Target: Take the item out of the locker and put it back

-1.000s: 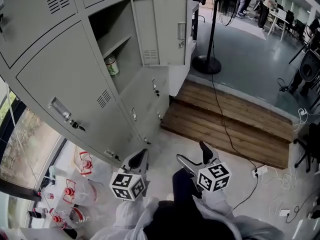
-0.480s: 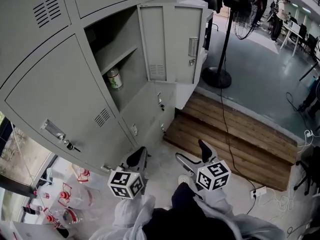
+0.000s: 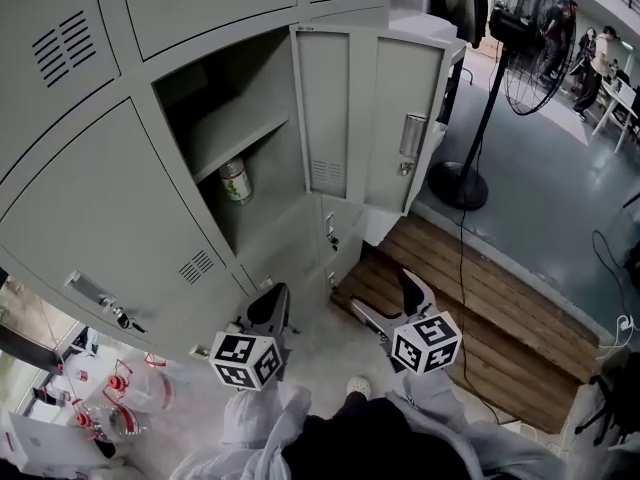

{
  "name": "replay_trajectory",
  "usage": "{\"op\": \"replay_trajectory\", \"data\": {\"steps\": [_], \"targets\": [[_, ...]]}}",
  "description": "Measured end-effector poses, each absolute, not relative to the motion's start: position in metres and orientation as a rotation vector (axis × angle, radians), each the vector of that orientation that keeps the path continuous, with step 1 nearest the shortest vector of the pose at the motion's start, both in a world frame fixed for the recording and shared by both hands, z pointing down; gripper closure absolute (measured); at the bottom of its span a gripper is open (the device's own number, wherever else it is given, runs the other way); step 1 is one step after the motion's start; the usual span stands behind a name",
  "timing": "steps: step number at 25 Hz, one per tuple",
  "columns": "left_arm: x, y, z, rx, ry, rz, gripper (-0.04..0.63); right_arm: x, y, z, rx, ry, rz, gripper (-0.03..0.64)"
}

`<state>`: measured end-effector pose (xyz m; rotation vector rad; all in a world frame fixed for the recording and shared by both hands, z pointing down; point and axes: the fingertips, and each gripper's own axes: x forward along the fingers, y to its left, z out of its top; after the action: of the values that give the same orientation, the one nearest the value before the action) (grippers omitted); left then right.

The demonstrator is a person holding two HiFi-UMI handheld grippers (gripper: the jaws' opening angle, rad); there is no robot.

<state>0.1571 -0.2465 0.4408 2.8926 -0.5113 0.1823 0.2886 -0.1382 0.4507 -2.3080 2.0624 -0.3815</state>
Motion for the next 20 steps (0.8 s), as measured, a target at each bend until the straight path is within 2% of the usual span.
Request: {"op": "replay_trajectory", "data": {"steps": [9,20], "targets": [[0.171,-0.278,0.437,2.890,-0.714,0.149,0.588,0.317,-0.190,0.448,-2.152,2.245,-0.337,0.143],[0.090,-0.310,0.435,2.742,-1.120,0.131,0.588,0.274,-0.314,0.405,-1.856,2.514,-0.218,0.143]]}}
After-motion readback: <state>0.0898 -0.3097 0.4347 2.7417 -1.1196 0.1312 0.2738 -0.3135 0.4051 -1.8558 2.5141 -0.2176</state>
